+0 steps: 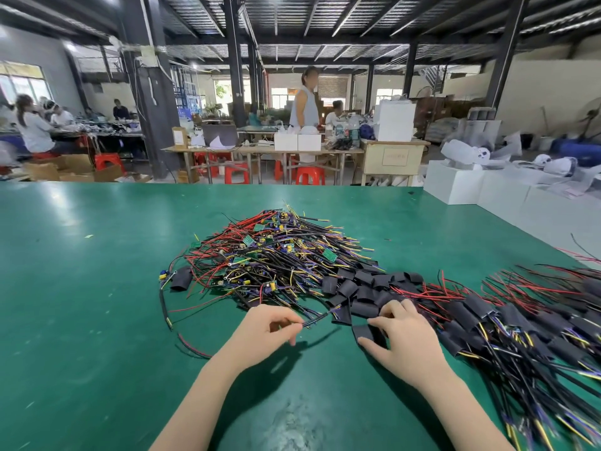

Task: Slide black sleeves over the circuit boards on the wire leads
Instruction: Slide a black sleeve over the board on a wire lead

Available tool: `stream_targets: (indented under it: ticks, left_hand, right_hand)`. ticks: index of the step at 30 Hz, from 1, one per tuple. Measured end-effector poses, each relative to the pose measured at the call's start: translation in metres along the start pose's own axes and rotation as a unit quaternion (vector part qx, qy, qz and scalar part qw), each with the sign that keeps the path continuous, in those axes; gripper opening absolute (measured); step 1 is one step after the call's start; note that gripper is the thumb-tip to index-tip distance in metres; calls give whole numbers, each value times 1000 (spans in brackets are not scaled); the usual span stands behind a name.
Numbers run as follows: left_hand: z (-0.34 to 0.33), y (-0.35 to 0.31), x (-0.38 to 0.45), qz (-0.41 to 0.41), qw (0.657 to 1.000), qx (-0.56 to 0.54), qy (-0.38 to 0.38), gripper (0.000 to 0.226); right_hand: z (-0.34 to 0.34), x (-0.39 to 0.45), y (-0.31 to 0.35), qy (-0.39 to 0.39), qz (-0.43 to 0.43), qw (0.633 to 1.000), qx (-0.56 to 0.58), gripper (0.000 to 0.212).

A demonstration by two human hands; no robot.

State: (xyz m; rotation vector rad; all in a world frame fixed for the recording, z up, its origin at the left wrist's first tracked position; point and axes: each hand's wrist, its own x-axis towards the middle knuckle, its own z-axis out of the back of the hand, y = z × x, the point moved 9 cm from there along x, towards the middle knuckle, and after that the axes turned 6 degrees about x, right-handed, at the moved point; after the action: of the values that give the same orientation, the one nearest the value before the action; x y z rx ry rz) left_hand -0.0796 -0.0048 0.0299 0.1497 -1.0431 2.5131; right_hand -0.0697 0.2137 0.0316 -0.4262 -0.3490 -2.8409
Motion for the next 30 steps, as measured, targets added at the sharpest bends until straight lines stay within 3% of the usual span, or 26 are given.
stream_targets:
  ticks: [4,13,30]
  left_hand:
    - [-1,6,0,19,998,-56,7,15]
    - [-3,25,-1,95,973,-210,-30,17]
    - [-5,27,0,91,976,-200,-17,15]
  right_hand:
    - [-8,1,4,46,37,998,7,46]
    - [-18,7,14,87,35,990,-108,38]
    - [-9,28,21,94,40,990,-97,26]
